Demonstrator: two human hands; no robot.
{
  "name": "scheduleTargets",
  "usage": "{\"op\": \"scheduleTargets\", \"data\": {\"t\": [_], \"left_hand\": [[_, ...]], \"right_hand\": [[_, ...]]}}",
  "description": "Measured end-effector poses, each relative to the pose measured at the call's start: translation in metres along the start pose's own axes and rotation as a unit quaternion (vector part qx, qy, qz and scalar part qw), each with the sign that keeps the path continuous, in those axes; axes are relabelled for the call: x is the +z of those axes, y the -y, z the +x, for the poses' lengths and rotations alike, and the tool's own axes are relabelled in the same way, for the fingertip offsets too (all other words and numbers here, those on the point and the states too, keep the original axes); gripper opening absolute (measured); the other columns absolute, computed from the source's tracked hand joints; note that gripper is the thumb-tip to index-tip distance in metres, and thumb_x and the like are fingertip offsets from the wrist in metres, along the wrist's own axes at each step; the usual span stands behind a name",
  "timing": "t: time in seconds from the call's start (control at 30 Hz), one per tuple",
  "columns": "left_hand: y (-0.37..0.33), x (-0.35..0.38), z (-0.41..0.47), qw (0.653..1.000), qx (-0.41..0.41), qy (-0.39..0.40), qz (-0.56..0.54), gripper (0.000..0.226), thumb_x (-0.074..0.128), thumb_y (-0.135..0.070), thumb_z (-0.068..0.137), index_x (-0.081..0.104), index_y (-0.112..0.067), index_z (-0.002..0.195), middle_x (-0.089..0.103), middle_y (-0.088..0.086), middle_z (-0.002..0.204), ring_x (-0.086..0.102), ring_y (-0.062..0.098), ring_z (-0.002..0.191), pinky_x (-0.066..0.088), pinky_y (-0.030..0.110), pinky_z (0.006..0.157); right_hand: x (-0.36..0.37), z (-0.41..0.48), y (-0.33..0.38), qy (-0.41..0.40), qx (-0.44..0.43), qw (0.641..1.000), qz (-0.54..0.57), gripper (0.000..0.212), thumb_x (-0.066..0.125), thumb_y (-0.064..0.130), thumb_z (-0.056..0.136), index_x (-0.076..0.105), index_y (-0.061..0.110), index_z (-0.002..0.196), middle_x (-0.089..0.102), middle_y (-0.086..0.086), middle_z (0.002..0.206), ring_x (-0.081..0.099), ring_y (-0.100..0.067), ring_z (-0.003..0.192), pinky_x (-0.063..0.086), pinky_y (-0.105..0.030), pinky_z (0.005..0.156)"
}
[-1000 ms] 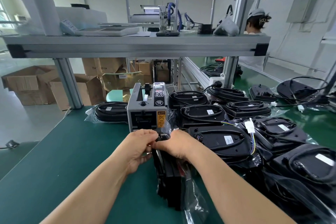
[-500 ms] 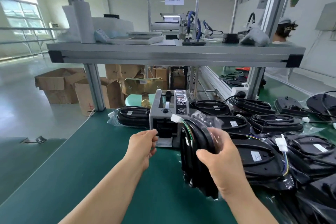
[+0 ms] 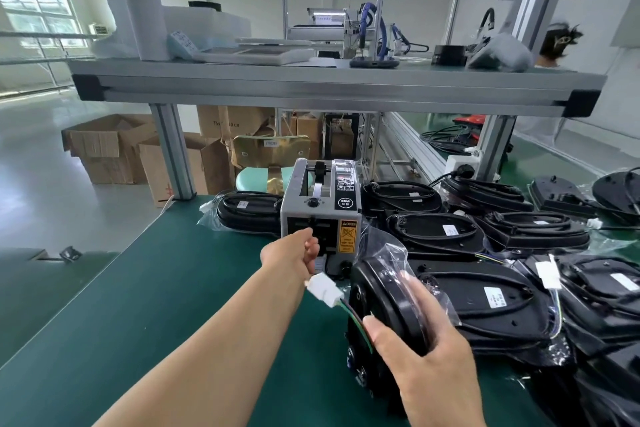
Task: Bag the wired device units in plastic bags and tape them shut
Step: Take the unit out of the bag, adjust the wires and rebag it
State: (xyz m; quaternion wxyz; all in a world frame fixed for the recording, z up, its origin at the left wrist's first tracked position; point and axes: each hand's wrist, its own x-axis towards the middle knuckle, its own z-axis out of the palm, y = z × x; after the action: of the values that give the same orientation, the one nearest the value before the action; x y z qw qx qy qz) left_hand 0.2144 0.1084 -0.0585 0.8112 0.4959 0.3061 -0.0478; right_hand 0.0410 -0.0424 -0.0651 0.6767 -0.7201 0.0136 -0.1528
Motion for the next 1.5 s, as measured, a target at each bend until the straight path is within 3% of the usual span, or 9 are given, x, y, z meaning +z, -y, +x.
{"op": "scheduleTargets", "data": {"t": [0.27, 0.4, 0.5, 0.6, 0.77, 0.93, 1.2, 1.3, 1.5], "left_hand": [[0.005, 0.004, -0.007, 0.998, 0.019, -0.002, -0.068, 0.017, 0.061, -0.008, 0.088, 0.052, -0.015, 0.075, 0.052, -0.007, 0.045, 0.046, 0.005, 0.04, 0.033, 0.02, 0.044], [-0.002, -0.021, -0.043, 0.989, 0.077, 0.123, -0.012, 0.017, 0.064, -0.011, 0.09, 0.057, -0.016, 0.076, 0.051, -0.006, 0.054, 0.046, 0.004, 0.042, 0.039, 0.02, 0.048], [-0.012, -0.041, -0.09, 0.949, 0.13, 0.279, 0.07, 0.011, 0.073, -0.018, 0.076, 0.065, -0.016, 0.07, 0.054, 0.0, 0.064, 0.049, 0.009, 0.051, 0.045, 0.019, 0.05], [-0.016, -0.044, -0.126, 0.904, 0.149, 0.347, 0.2, 0.017, 0.077, -0.026, 0.068, 0.065, -0.016, 0.062, 0.053, 0.002, 0.062, 0.046, 0.009, 0.051, 0.041, 0.017, 0.047], [-0.014, -0.033, -0.137, 0.891, 0.17, 0.297, 0.298, 0.015, 0.079, -0.021, 0.07, 0.07, -0.015, 0.061, 0.047, 0.0, 0.049, 0.037, 0.008, 0.042, 0.032, 0.017, 0.041], [-0.015, -0.034, -0.133, 0.883, 0.173, 0.297, 0.32, 0.02, 0.077, -0.014, 0.077, 0.069, -0.015, 0.059, 0.047, -0.001, 0.05, 0.037, 0.009, 0.044, 0.029, 0.02, 0.045], [-0.014, -0.045, -0.138, 0.913, 0.171, 0.296, 0.222, 0.024, 0.076, -0.027, 0.063, 0.056, -0.014, 0.06, 0.043, 0.002, 0.054, 0.035, 0.01, 0.048, 0.029, 0.023, 0.05], [-0.012, -0.059, -0.139, 0.931, 0.191, 0.268, 0.157, 0.022, 0.075, -0.029, 0.061, 0.059, -0.014, 0.064, 0.046, 0.002, 0.062, 0.039, 0.01, 0.053, 0.032, 0.025, 0.056], [0.014, -0.107, -0.146, 0.928, 0.289, 0.22, 0.088, 0.017, 0.081, -0.031, 0.07, 0.07, -0.02, 0.073, 0.06, 0.002, 0.078, 0.057, 0.012, 0.072, 0.047, 0.036, 0.077]], "right_hand": [[-0.001, -0.001, -0.004, 0.027, -0.009, 1.0, 0.004, 0.063, 0.087, 0.017, 0.069, 0.057, 0.05, 0.114, 0.07, 0.033, 0.093, 0.065, 0.013, 0.088, 0.044, 0.002, 0.067], [-0.004, 0.0, -0.006, 0.034, -0.012, 0.999, 0.01, 0.062, 0.087, 0.018, 0.07, 0.057, 0.049, 0.115, 0.072, 0.03, 0.094, 0.067, 0.01, 0.088, 0.045, 0.001, 0.069], [-0.003, 0.0, -0.006, 0.036, -0.02, 0.999, 0.005, 0.063, 0.087, 0.022, 0.07, 0.057, 0.049, 0.119, 0.069, 0.034, 0.097, 0.066, 0.012, 0.092, 0.043, 0.002, 0.073], [-0.001, -0.003, -0.005, 0.048, -0.031, 0.998, 0.007, 0.06, 0.086, 0.033, 0.068, 0.058, 0.047, 0.118, 0.069, 0.034, 0.101, 0.065, 0.012, 0.095, 0.044, 0.001, 0.076], [0.001, -0.006, -0.008, 0.058, -0.034, 0.998, 0.013, 0.066, 0.081, 0.035, 0.062, 0.059, 0.042, 0.124, 0.069, 0.028, 0.106, 0.068, 0.005, 0.096, 0.05, -0.007, 0.079], [0.002, -0.007, -0.008, 0.059, -0.022, 0.998, 0.014, 0.071, 0.081, 0.039, 0.062, 0.058, 0.042, 0.128, 0.071, 0.02, 0.108, 0.07, -0.004, 0.098, 0.06, -0.033, 0.087], [0.0, -0.007, -0.001, 0.062, -0.055, 0.996, 0.011, 0.061, 0.084, 0.028, 0.071, 0.058, 0.071, 0.105, 0.072, 0.021, 0.098, 0.07, -0.002, 0.089, 0.055, -0.014, 0.078], [-0.004, -0.003, 0.001, 0.05, -0.05, 0.997, 0.019, 0.055, 0.085, 0.018, 0.076, 0.066, 0.06, 0.106, 0.075, 0.016, 0.091, 0.07, 0.0, 0.083, 0.049, -0.005, 0.07], [0.005, 0.019, 0.024, 0.064, 0.026, 0.981, 0.179, 0.024, 0.079, 0.024, 0.078, 0.076, 0.027, 0.102, 0.076, 0.0, 0.085, 0.071, -0.013, 0.07, 0.055, -0.02, 0.059]]}}
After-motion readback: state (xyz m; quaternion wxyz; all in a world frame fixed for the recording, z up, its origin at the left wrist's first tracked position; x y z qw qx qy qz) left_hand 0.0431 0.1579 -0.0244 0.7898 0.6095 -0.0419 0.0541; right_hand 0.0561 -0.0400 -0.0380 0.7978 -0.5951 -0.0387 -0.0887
